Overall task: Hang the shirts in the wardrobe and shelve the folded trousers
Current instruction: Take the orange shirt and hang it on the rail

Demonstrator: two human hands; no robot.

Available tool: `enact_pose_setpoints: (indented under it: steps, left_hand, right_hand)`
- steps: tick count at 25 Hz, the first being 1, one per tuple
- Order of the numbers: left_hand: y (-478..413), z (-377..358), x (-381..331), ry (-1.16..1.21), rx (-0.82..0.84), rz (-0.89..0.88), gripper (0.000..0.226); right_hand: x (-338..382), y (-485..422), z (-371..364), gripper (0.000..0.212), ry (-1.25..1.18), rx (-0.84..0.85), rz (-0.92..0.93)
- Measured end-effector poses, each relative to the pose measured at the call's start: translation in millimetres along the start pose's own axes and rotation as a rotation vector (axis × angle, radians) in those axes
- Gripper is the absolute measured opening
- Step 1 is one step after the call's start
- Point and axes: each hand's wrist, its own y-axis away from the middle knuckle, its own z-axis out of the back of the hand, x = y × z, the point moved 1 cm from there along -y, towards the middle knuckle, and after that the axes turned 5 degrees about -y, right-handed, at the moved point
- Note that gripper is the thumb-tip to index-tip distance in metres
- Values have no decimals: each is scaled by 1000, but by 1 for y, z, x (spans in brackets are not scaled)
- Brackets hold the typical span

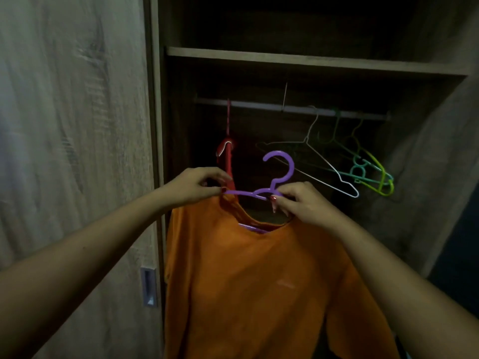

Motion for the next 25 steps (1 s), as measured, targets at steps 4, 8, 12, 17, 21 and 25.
enact_pose_setpoints:
  steps: [4, 8, 12, 17, 21, 25]
  left_hand:
    - [10, -17, 11, 37, 65, -71, 20]
    - [2, -32, 7, 238, -95, 1, 24]
    - [-18, -30, 8, 294, -127, 81, 28]
    - [-47, -41, 7, 320, -138, 190, 21]
    - [-56, -46, 25, 243, -115, 458, 46]
    - [-51, -41, 44, 251, -90, 530, 46]
  right_hand:
    - [1, 8, 23, 23, -41, -40, 17]
    - [-16, 26, 62, 10, -67, 122, -141]
    - [-26, 61, 103, 19, -161, 246, -313]
    - [-16, 72, 117, 26, -277, -1, -426]
    - [2, 64, 146, 24, -217, -64, -528]
    - [20, 33, 163, 20, -148, -153, -602]
